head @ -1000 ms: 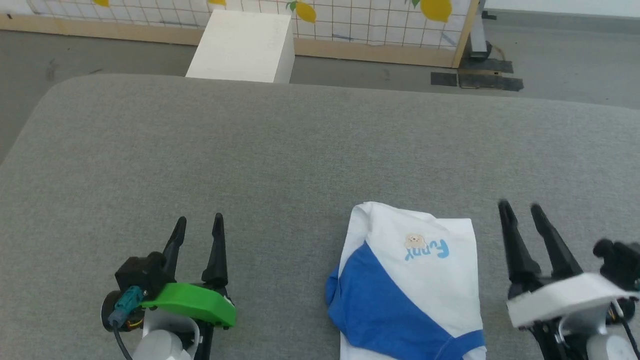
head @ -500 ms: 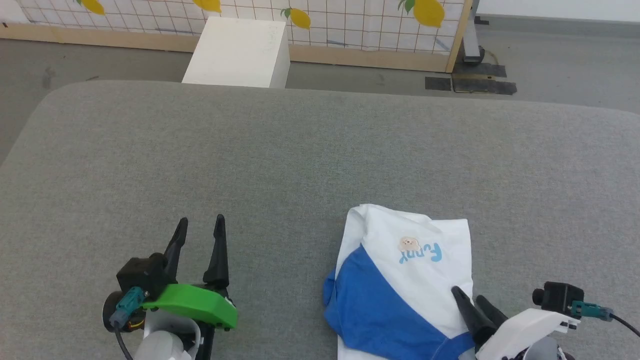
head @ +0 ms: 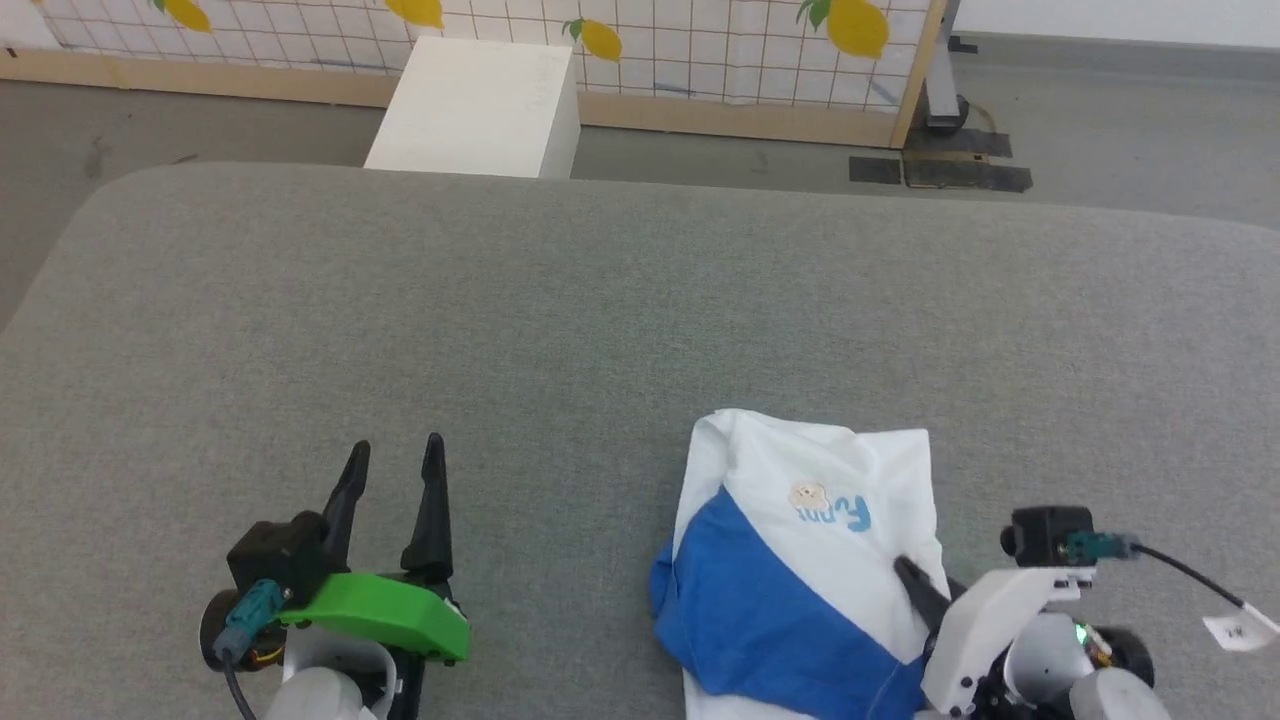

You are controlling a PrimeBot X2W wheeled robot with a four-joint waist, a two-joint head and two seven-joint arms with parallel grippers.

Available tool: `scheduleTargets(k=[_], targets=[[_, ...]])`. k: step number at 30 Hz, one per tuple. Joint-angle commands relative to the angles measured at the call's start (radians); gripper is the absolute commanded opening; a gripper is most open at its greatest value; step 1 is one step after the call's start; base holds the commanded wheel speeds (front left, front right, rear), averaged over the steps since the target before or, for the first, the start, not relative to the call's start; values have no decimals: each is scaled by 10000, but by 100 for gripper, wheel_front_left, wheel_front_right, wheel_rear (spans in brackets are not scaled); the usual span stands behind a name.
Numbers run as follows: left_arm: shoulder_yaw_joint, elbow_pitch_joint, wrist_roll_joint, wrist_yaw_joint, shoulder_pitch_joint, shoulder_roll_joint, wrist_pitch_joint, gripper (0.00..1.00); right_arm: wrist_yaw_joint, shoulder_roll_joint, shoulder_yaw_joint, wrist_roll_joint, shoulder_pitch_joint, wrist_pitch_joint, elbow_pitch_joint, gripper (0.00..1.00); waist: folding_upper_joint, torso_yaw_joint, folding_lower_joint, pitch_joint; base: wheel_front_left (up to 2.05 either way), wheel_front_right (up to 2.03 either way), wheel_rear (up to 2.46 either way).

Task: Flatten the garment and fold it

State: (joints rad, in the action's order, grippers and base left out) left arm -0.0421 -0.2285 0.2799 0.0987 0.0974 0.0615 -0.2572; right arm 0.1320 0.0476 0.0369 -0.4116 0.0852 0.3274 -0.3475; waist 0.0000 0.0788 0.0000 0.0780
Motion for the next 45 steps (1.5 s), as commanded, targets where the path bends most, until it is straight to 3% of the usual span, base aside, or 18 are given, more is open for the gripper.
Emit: scheduleTargets(k=[1,5,8,14,18,29,35,44,45], targets=[[52,65,-34,-38,-123,-40,-45,100,-13,26,-58,735,247,206,319,0,0,-166,0,56,0,0,0],[200,221,8,-77,-153,-46,-45,100,-13,185,184,2946,596,1131,1420,0,0,-637,0,185,0,0,0],[298,365,-27,-92,-165,-33,-45,100,-13,1010,689,3977,1034,1703,1893,0,0,-1117,0,315,0,0,0],[331,723,-144,-142,59,-32,-45,100,-13,2716,1031,4606,2232,1984,1586,0,0,-2073,0,850,0,0,0],[300,942,-253,-157,375,-10,-45,100,-13,3249,564,4848,3092,1752,891,0,0,-2615,0,1416,0,0,0],[181,1391,-542,-203,1326,385,109,100,-13,3193,-2056,6054,5194,364,-1168,0,0,-3227,0,3053,0,0,0],[50,1509,-616,-181,1591,549,279,100,-13,3012,-3349,6904,5896,-262,-1973,0,0,-3018,0,3581,0,0,0],[-80,1445,-573,-162,1720,638,301,100,-13,3203,-4169,7834,6591,-1039,-2767,0,0,-2505,0,3757,0,0,0],[-108,1408,-567,-163,1703,628,290,100,-13,3200,-4237,7869,6631,-1120,-2855,21,0,-2453,0,3700,0,0,0]])
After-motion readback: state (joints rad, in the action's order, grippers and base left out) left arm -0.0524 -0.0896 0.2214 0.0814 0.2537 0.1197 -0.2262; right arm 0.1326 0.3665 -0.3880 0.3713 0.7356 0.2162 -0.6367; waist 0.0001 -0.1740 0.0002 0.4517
